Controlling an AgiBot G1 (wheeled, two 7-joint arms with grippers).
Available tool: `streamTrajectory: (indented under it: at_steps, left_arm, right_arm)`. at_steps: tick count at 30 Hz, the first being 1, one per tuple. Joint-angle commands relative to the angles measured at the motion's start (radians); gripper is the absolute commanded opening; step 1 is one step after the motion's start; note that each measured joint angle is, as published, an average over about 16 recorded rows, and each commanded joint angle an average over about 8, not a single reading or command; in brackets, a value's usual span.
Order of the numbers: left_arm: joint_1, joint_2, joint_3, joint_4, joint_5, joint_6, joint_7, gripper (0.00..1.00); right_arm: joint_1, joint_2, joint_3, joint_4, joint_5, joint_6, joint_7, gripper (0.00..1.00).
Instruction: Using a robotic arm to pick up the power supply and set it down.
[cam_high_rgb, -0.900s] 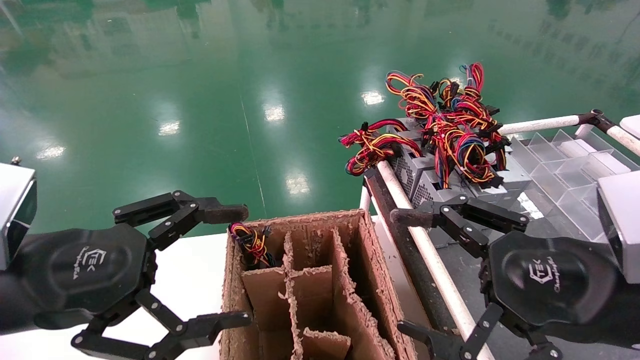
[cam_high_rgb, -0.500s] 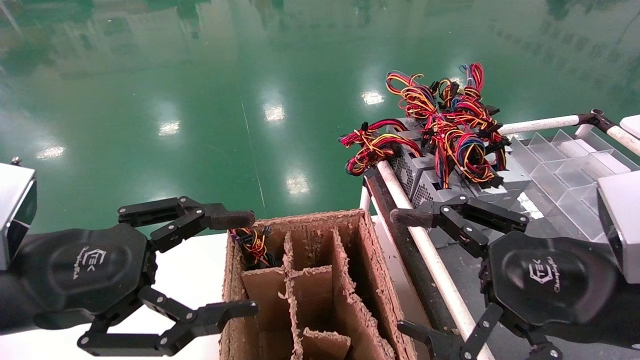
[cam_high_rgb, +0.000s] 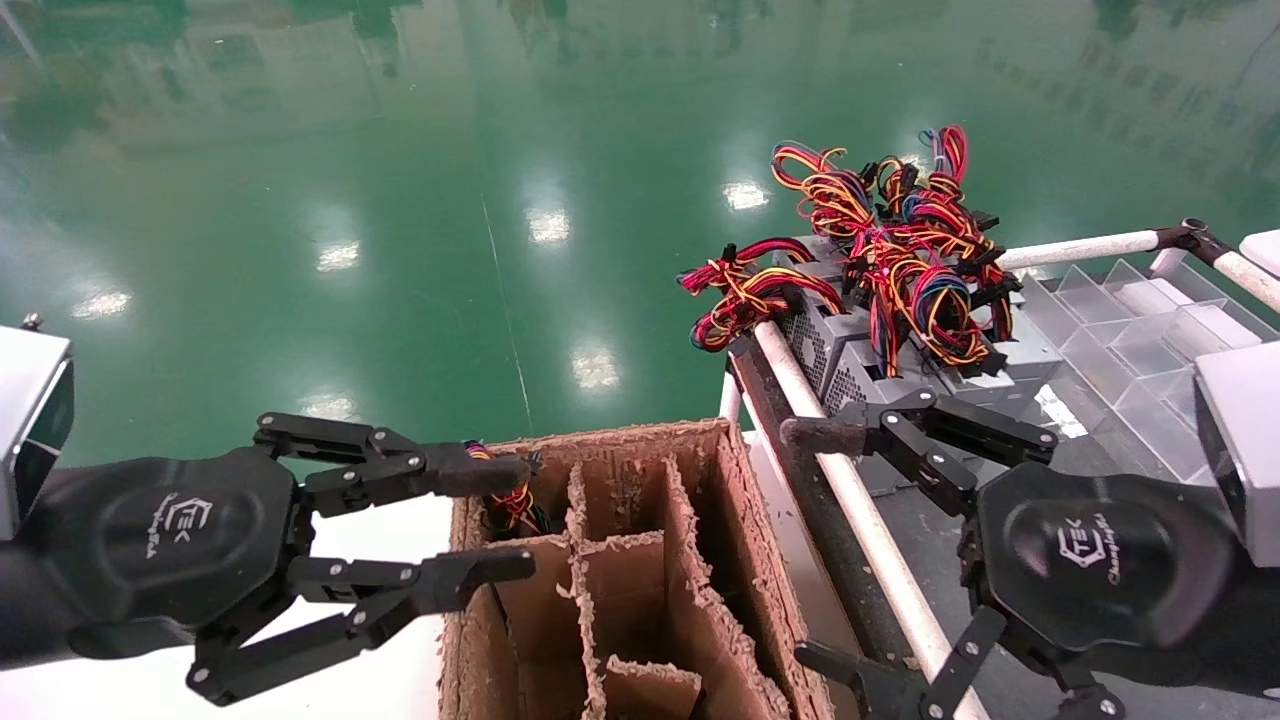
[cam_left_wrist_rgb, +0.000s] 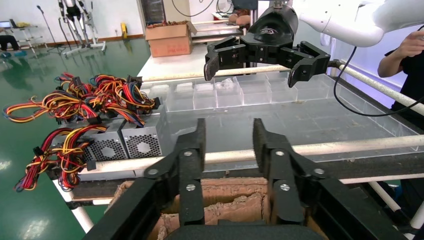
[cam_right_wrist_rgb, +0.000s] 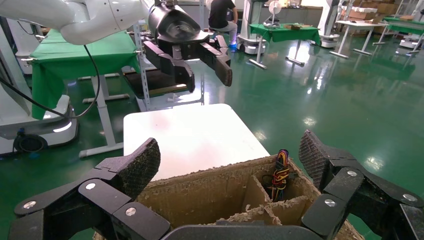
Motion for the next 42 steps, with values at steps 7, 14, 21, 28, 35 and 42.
streamTrajectory:
  at_steps: [7, 14, 21, 28, 35, 42]
  left_arm:
    - [0.000, 0.000, 0.000, 0.000, 0.000, 0.000, 0.000, 0.00]
    - [0.000, 0.000, 0.000, 0.000, 0.000, 0.000, 0.000, 0.00]
    - [0.000, 0.000, 0.000, 0.000, 0.000, 0.000, 0.000, 0.80]
    - [0.000, 0.000, 0.000, 0.000, 0.000, 0.000, 0.000, 1.00]
    - [0.000, 0.000, 0.001, 0.001, 0.000, 0.000, 0.000, 1.00]
    - [-0.001, 0.000, 0.001, 0.001, 0.000, 0.000, 0.001, 1.00]
  right_arm:
    - [0.000, 0.000, 0.000, 0.000, 0.000, 0.000, 0.000, 1.00]
    - [0.000, 0.000, 0.000, 0.000, 0.000, 0.000, 0.000, 1.00]
    - [0.000, 0.000, 0.000, 0.000, 0.000, 0.000, 0.000, 1.00]
    - [0.003, -0.017, -0.010, -0.007, -0.032, 0.033, -0.007, 1.00]
    - [0.031, -0.097, -0.055, -0.042, -0.153, 0.128, -0.041, 1.00]
    - [0.099, -0.194, -0.105, -0.154, -0.216, 0.155, -0.030, 1.00]
